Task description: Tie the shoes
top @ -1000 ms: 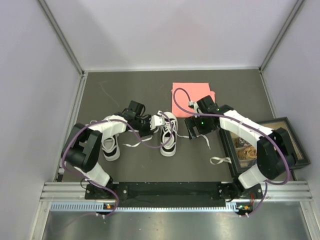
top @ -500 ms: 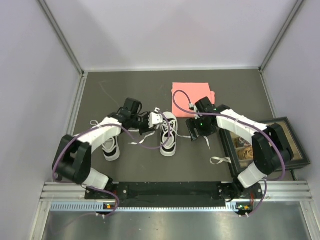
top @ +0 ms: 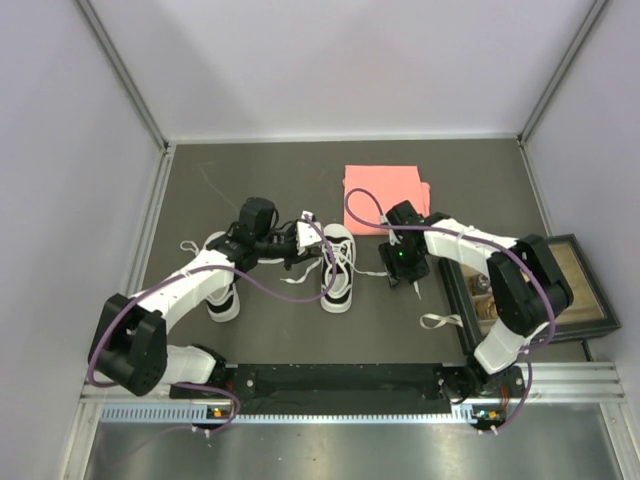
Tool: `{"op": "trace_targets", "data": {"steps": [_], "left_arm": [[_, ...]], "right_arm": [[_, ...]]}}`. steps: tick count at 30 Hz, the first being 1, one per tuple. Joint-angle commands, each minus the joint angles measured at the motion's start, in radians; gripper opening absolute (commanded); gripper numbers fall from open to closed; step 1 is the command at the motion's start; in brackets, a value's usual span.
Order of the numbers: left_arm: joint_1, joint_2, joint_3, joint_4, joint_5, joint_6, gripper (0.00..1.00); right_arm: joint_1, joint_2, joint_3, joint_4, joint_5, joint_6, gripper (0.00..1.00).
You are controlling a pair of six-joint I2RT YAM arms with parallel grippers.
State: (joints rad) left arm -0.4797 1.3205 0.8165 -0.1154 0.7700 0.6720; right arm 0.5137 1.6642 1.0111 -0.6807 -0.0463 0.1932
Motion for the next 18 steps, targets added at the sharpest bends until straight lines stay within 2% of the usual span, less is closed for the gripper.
{"op": "trace_targets", "data": {"steps": [1,5,13,18], "left_arm": [[-0.004,-0.018,-0.010,0.083,0.022,-0.042,0.00],[-0.005,-0.020,-0.016,0.083,0.022,-0.038,0.00],[-0.007,-0.012,-0.013,0.077,0.020,-0.034,0.00],[-0.008,-0.004,-0.005,0.075,0.023,-0.028,0.00]], "right_arm": [[-0.009,0.008,-0.020,0.007,0.029,0.020,0.53],[-0.010,0.008,-0.026,0.009,0.043,0.025,0.52],[-0.020,-0.106,0.044,-0.037,0.069,0.026,0.54],[-0.032,-0.051,0.073,-0.056,0.098,0.009,0.56]]}}
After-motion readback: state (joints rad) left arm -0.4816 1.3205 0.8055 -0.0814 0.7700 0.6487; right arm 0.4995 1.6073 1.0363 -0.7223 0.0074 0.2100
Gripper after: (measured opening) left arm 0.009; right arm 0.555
